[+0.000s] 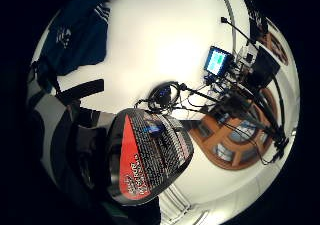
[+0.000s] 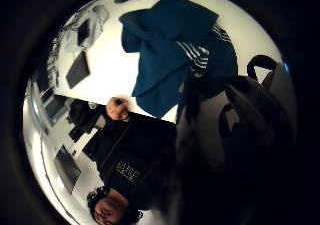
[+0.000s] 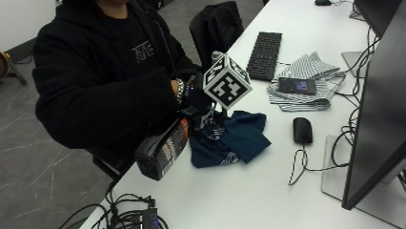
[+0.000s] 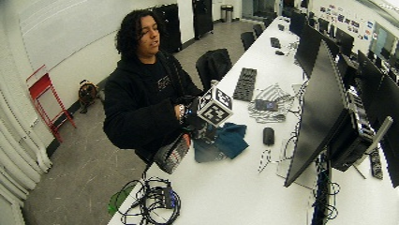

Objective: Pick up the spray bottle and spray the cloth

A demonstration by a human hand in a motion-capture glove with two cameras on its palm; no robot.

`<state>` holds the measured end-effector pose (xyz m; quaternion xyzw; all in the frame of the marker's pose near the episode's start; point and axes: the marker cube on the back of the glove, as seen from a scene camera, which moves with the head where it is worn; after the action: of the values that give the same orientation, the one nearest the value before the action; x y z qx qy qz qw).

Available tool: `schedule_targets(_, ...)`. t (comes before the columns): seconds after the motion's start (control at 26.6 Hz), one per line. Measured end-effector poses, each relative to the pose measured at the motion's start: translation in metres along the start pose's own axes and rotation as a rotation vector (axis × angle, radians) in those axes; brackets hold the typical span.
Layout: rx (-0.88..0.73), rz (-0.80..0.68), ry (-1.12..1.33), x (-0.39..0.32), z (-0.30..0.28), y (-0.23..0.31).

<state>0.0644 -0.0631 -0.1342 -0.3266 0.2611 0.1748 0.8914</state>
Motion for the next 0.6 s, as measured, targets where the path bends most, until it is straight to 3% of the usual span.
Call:
schedule_targets(0.38,-0.173,0.054,0.192,-0.034,0.034,-0.027)
schedule_targets(0.6,-0.072,-0.007,0.154,-0.051,0.000,-0.023)
